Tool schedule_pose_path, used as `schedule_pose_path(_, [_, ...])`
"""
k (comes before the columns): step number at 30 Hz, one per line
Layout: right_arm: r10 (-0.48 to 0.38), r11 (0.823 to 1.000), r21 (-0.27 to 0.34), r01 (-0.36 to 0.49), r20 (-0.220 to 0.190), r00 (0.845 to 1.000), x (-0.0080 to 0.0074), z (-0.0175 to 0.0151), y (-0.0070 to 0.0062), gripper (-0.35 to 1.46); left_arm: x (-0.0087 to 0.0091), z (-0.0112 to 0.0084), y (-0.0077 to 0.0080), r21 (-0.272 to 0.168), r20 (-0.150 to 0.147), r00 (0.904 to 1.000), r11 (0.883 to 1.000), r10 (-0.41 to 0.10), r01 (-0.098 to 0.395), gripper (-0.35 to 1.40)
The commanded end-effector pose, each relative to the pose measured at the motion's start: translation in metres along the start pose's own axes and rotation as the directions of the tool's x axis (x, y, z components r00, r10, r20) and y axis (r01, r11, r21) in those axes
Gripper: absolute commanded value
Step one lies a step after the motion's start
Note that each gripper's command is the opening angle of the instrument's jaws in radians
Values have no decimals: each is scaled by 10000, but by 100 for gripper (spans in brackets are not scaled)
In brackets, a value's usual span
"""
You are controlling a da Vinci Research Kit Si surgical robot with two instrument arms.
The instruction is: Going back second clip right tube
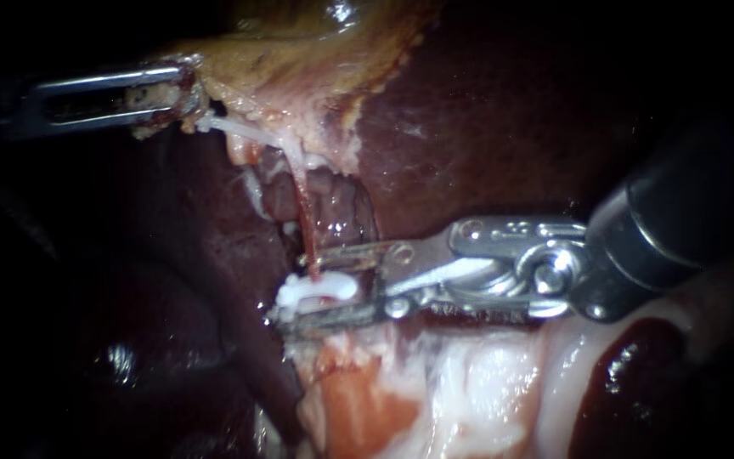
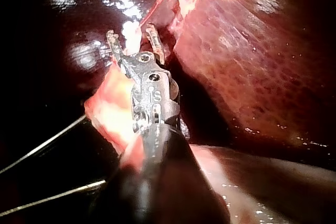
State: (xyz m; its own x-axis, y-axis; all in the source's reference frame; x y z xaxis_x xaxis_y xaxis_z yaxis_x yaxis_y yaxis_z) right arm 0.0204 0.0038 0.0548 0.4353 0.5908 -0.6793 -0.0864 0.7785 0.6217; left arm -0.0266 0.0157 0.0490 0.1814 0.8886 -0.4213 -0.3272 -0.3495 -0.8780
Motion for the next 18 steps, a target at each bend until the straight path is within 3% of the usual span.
schedule_pose_path(1, [-170, 9998, -88, 170, -14, 9999, 0, -8, -3, 49, 0, 0, 0, 2, 2, 10000, 10000, 1, -1, -35])
schedule_pose_path(8, [-1107, 9929, -462, 1097, -203, 9936, -4, -55, -16, 49, -1, -1, 0, 2, 2, 10000, 10000, 5, -5, -35])
schedule_pose_path(14, [-1784, 9830, -505, 1764, -383, 9832, 1, -108, -10, 50, -1, -1, 0, 3, 1, 10000, 10000, 8, -8, -35])
schedule_pose_path(18, [-2081, 9772, -521, 2061, -363, 9774, -1, -125, -5, 50, -3, 0, 0, 9, -5, 10000, 10000, 16, -16, -35])
